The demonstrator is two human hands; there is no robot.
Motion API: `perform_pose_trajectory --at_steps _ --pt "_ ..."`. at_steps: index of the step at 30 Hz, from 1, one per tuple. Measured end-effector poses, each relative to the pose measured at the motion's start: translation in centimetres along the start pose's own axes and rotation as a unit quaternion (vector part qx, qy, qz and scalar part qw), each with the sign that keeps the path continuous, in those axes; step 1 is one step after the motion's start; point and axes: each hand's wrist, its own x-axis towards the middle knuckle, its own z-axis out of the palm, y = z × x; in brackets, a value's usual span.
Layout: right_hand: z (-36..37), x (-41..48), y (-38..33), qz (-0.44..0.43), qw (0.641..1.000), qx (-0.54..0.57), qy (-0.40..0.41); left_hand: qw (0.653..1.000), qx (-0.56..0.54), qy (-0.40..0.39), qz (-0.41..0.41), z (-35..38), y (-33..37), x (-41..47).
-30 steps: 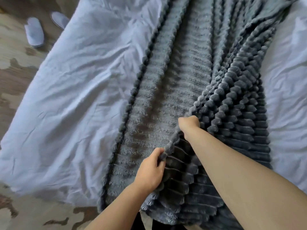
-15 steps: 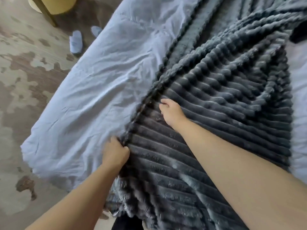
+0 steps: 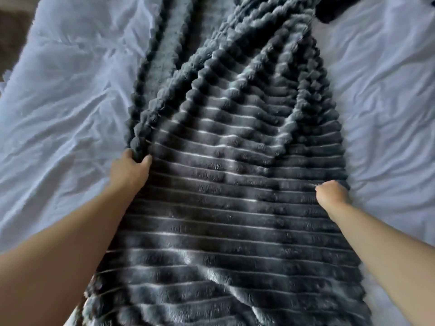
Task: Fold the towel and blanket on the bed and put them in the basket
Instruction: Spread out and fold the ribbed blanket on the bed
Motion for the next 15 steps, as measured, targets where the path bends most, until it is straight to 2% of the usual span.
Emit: perform_pose_trajectory --at_steps 4,7,10,13,15 --pt "0.0 3.9 1.9 0.046 0.992 0.093 0.07 0.998 -0.037 0.048 -0.004 1.0 2.8 3.3" --pt "-0.5 5.1 1.9 0.083 0.977 0.181 0.074 0.99 -0.118 0.061 -0.05 1.4 3.5 4.5" --pt "-1.7 5.6 1.1 0.106 0.96 0.259 0.021 0.981 -0.176 0.062 -0.059 1.1 3.5 4.4" --pt "-4.6 4.6 -0.5 0.115 0.919 0.366 -0.085 0.974 -0.213 0.049 -0.06 -0.4 3.7 3.3" --pt "-7.5 3.0 -1.5 0.101 0.905 0.394 -0.121 0.969 -0.239 0.032 -0.057 -2.2 4.6 1.8"
